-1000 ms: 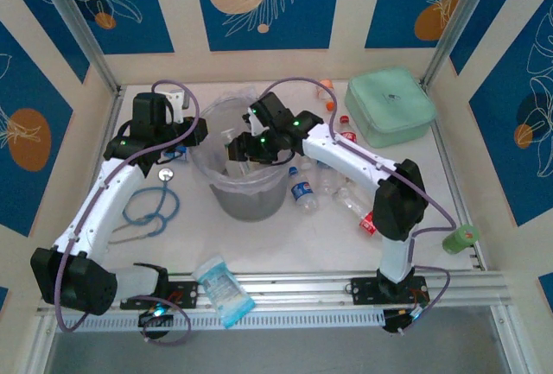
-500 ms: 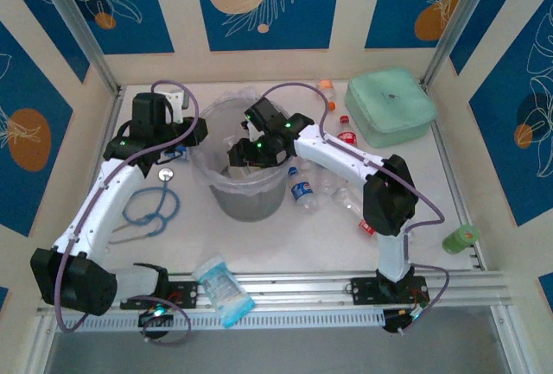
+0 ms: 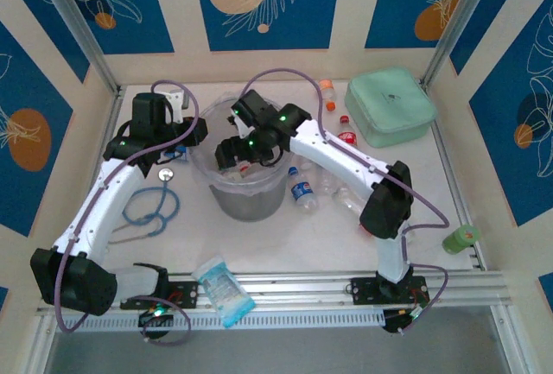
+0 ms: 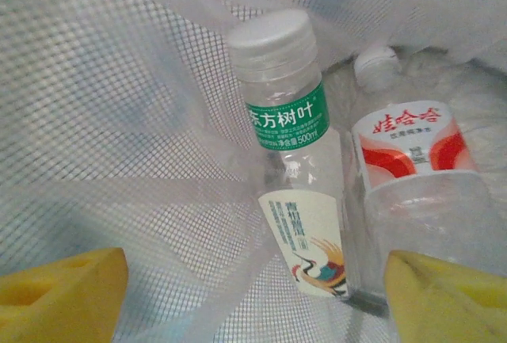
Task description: Put the plastic bottles in the bin
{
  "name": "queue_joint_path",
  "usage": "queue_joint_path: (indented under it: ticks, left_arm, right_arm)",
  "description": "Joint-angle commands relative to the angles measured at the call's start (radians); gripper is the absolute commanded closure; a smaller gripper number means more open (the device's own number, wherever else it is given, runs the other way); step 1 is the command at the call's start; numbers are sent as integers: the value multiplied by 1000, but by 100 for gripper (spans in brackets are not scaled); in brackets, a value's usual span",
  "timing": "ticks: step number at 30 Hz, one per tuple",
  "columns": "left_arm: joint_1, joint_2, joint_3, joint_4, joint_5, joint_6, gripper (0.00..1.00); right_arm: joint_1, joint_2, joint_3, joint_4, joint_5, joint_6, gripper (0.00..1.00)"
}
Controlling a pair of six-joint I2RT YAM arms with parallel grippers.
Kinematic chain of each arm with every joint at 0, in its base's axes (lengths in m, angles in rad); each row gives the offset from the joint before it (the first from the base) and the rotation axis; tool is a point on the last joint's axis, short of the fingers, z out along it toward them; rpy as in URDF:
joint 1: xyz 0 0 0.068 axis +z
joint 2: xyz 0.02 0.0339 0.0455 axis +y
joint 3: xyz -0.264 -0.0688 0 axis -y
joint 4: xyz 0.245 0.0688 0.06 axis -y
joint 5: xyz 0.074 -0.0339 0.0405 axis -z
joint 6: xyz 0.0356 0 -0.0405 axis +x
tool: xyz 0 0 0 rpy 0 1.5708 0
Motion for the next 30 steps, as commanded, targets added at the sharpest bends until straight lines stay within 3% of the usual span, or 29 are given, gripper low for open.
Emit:
queue_joint_path:
  ticks: [1, 14, 19, 24, 30]
  left_arm:
    - [13, -14, -9, -11, -2, 6, 73]
    - [23, -21, -5, -15, -4, 11, 73]
    - [25, -18, -5, -14, 1, 9, 73]
    - [24, -20, -6, -14, -2, 9, 73]
    - [28, -21, -5, -17, -5, 13, 73]
  right_arm:
    - [-1, -87, 73, -119, 38, -49, 15]
    - [-88, -378, 65, -281, 262, -157, 17]
    - [-206, -524, -83, -312, 307, -156, 17]
    - [-375, -650, -289, -328, 276, -136, 19]
    - [-551, -680, -559, -392, 294, -142, 21]
